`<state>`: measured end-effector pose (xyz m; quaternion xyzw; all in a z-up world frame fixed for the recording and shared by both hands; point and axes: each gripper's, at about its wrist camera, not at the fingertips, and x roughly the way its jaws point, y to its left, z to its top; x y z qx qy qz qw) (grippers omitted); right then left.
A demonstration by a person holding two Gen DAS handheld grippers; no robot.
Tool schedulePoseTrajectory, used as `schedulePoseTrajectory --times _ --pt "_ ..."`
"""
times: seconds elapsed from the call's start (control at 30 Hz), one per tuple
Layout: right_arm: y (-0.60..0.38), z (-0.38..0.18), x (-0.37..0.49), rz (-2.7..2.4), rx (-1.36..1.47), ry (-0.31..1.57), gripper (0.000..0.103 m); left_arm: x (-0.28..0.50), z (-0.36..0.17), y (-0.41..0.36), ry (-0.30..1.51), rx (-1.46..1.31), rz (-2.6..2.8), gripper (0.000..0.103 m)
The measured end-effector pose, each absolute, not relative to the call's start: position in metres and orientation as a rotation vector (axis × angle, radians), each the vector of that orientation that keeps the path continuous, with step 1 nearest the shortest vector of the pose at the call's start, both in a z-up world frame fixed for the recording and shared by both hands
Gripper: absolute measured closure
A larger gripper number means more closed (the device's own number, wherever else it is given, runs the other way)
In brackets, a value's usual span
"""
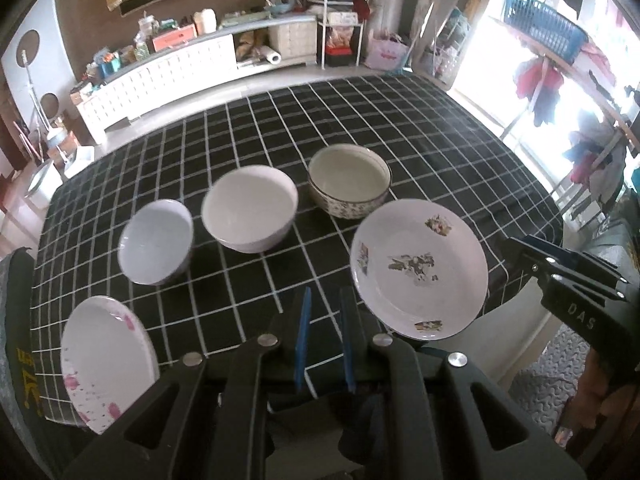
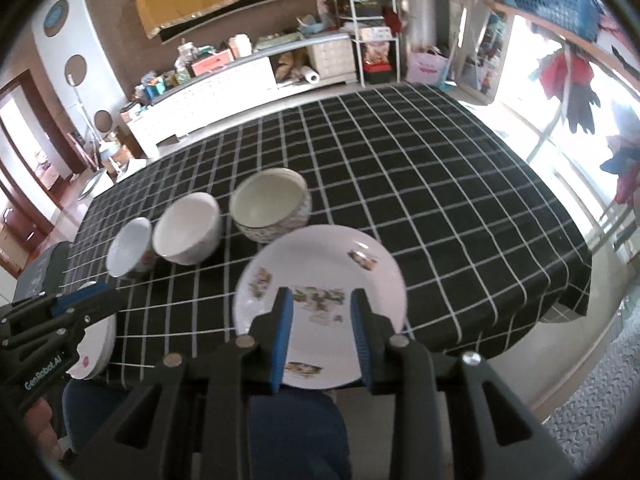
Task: Organize plates and bowls
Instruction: 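Move the right gripper to the cartoon floral plate and grasp its rim, then lift the cartoon floral plate with the right gripper and carry it toward the plate stack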
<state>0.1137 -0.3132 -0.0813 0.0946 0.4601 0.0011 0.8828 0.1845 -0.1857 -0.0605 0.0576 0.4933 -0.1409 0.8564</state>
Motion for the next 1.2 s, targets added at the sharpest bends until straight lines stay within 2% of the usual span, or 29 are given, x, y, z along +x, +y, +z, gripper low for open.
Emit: schedulePoseTrajectory --times 0.17,0.63,0.9,1.03,1.2 --pt "-0.334 -0.102 0.124 -0.027 0.214 1.0 0.069 0.202 -0.086 -0.197 1.095 0.136 -0.306 0.086" --pt "-0.372 -0.167 0.165 -0.064 0.24 1.124 0.069 0.255 -0.156 -0.233 1.24 0.153 -0.407 0.086" --pt "-0.379 -0.183 0.175 -0.039 0.229 1.136 0.069 0.265 -0.181 -0.241 1.279 0.14 -0.408 0.086" --pt "-0.377 -0.188 0.177 -0.004 0.216 1.134 0.069 0.266 -0.184 -0.244 1.275 0.138 -0.425 0.09" --pt "-0.364 -0.188 0.177 0.008 0.156 1.136 0.079 0.264 -0.185 -0.244 1.268 0.143 -0.435 0.09"
